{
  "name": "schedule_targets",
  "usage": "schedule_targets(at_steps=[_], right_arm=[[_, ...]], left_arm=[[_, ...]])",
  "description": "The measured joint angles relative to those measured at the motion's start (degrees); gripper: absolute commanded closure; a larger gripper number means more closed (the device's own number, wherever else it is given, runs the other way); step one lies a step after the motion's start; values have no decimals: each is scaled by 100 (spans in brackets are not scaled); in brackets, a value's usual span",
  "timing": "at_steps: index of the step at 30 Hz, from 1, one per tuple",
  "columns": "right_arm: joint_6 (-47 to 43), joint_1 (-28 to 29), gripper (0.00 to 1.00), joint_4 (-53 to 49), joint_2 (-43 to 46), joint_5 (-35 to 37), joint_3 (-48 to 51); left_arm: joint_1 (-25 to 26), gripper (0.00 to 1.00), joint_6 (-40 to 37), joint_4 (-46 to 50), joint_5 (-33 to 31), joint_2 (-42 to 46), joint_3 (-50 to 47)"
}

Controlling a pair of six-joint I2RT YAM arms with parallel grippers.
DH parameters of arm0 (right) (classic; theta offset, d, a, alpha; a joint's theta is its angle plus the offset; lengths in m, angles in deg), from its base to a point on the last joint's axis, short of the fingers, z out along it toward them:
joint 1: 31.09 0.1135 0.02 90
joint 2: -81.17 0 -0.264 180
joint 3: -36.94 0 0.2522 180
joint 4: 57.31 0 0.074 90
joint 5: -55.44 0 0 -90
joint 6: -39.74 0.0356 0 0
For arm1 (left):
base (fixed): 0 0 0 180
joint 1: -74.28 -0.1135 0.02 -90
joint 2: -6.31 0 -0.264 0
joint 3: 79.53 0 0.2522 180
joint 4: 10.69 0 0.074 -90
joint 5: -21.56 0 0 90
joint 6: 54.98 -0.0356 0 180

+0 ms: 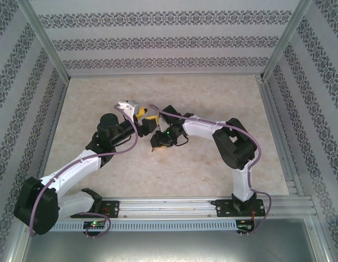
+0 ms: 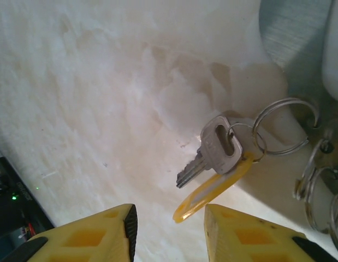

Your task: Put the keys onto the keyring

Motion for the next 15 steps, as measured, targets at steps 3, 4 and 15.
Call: schedule_targets(at_steps=[3, 4, 15], right_arm=[[81, -39, 56, 149, 177, -28, 146], [98, -66, 55, 205, 247, -42, 208], [232, -640, 42, 516, 1423, -131, 1088]], left_arm=[[0, 25, 17, 0, 2, 0, 0], [0, 25, 20, 0, 2, 0, 0], [0, 10, 20, 96, -24, 107, 31]])
